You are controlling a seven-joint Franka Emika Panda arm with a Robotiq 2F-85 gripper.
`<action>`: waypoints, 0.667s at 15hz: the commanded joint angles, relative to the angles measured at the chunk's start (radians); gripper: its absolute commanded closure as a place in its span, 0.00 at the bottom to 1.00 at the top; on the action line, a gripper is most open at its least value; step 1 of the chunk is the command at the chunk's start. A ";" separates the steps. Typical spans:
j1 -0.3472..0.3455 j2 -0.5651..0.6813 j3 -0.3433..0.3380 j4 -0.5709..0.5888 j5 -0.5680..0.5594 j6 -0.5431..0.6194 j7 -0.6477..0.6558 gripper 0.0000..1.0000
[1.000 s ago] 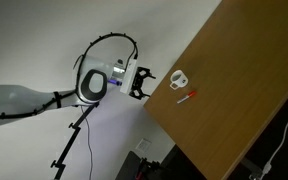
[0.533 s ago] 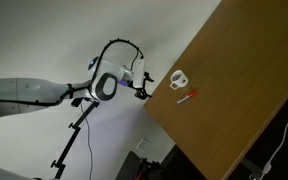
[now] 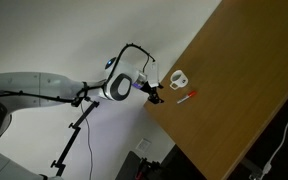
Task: Put the pen in the cup
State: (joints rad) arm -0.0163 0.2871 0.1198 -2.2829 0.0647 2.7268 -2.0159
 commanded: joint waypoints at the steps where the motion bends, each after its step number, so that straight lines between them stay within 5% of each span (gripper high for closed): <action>1: -0.006 0.032 -0.028 0.039 -0.082 -0.033 0.060 0.00; 10: -0.041 0.091 0.005 0.055 -0.061 -0.005 0.025 0.00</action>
State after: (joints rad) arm -0.0321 0.3296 0.1009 -2.2633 0.0061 2.7254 -1.9925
